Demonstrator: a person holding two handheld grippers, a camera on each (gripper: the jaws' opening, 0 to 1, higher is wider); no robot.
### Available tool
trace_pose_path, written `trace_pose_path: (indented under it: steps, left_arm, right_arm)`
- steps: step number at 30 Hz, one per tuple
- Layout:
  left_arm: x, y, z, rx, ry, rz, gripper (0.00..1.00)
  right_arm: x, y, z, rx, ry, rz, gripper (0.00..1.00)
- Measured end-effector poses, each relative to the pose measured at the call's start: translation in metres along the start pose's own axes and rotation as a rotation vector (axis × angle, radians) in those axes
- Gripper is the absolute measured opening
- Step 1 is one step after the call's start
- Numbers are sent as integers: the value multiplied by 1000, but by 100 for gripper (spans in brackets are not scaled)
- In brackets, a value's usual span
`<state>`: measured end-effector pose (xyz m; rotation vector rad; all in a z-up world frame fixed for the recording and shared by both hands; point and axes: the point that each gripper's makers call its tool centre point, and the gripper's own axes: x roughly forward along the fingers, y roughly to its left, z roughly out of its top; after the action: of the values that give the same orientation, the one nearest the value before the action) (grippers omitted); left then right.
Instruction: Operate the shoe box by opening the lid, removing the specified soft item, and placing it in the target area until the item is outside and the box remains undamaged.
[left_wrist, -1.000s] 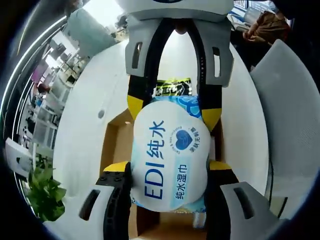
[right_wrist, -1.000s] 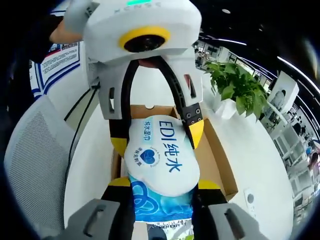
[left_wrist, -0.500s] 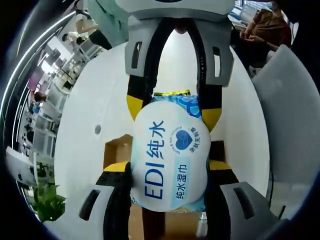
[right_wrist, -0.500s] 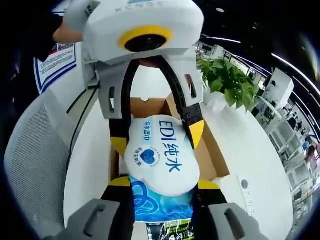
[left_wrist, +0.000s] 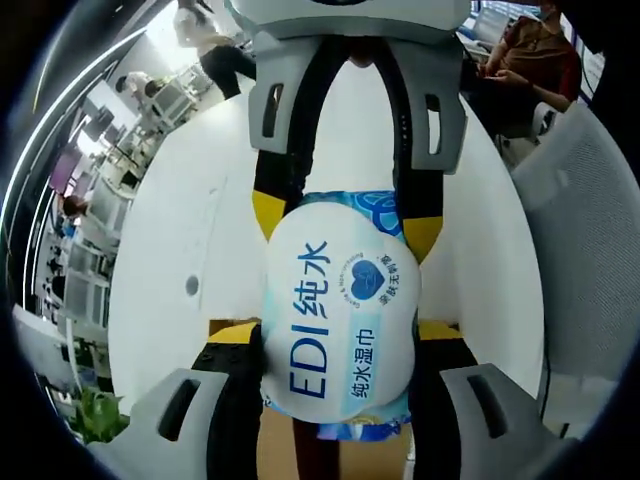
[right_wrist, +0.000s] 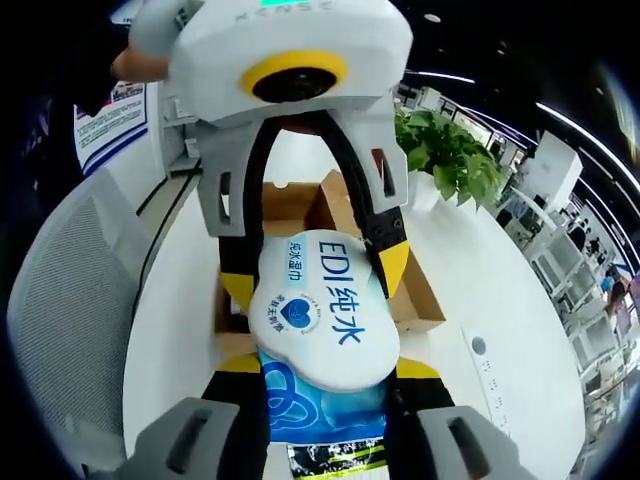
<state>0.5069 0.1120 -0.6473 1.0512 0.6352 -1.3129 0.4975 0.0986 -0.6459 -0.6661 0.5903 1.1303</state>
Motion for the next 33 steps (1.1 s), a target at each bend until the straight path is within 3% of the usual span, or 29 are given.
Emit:
trace_pose_path:
  steps: [16, 33]
  left_arm:
    - [32, 5, 26, 12, -24, -15, 58]
    - [66, 6, 25, 1, -28, -25, 58]
  right_arm:
    - [-14, -10, -36, 5, 32, -12, 40]
    - [-1, -21, -65, -3, 64, -4, 40]
